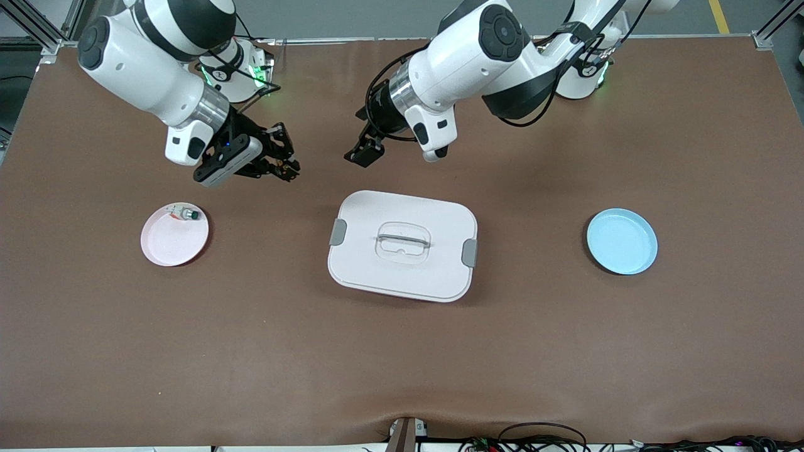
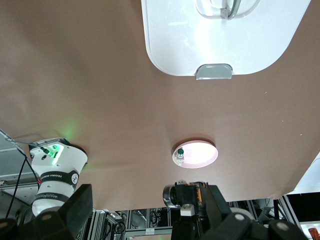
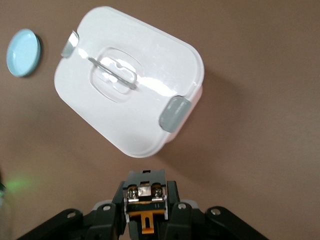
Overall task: Transfer orange switch to right arm and place
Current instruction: 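Carry the switch to the pink plate while the left gripper withdraws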
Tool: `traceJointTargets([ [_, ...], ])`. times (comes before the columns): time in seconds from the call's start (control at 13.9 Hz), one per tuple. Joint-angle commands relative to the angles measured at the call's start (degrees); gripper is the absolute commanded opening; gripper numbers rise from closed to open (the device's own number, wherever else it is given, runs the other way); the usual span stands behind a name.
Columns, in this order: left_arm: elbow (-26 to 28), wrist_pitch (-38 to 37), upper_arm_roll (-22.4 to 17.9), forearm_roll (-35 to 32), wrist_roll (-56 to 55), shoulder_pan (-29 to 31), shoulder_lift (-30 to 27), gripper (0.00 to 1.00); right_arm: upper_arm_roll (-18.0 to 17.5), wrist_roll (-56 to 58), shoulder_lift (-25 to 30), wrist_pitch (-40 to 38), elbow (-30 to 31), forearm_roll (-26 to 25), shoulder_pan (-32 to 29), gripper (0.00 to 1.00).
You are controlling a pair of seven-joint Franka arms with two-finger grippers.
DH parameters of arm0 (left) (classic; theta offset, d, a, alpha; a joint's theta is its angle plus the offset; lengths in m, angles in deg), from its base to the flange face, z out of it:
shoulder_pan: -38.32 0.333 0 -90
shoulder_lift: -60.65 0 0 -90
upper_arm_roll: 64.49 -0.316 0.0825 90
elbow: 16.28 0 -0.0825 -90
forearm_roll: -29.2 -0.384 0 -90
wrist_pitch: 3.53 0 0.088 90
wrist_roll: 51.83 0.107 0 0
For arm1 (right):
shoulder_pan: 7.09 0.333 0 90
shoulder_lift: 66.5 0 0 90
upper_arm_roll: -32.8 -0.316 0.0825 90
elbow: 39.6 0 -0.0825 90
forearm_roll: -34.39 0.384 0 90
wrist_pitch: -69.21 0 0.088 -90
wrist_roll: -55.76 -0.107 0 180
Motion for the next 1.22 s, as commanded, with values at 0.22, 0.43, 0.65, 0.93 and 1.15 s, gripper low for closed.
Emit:
traceJointTargets([
  [0.22, 1.9, 0.3, 0.2, -6.8, -0.8, 1.2, -0.3, 1.0, -0.8, 27.0, 0.1, -5.6, 0.1, -14.0, -10.7, 0.0],
  [0.43, 5.6, 0.3, 0.2, -12.1, -0.8, 2.5, -2.2, 1.0, -0.8, 38.5, -0.1, -5.2, 0.9, -21.3, -15.0, 0.0],
  [0.65, 8.3, 0.2, 0.2, -14.9, -0.1, 2.7, -3.7, 1.0, -0.8, 49.6, -0.8, -3.8, 2.0, -21.6, -19.7, 0.0],
  [0.93, 12.3, 0.1, 0.3, -15.5, 16.1, 5.1, -6.5, 1.0, -0.8, 64.8, -5.4, 3.4, 5.6, -21.5, -27.1, 0.0],
  [1.15, 16.1, -0.1, 0.4, -15.4, 26.0, 6.7, -9.2, 1.0, -0.8, 74.7, -10.9, 8.5, 6.1, -21.6, -31.2, 0.0],
])
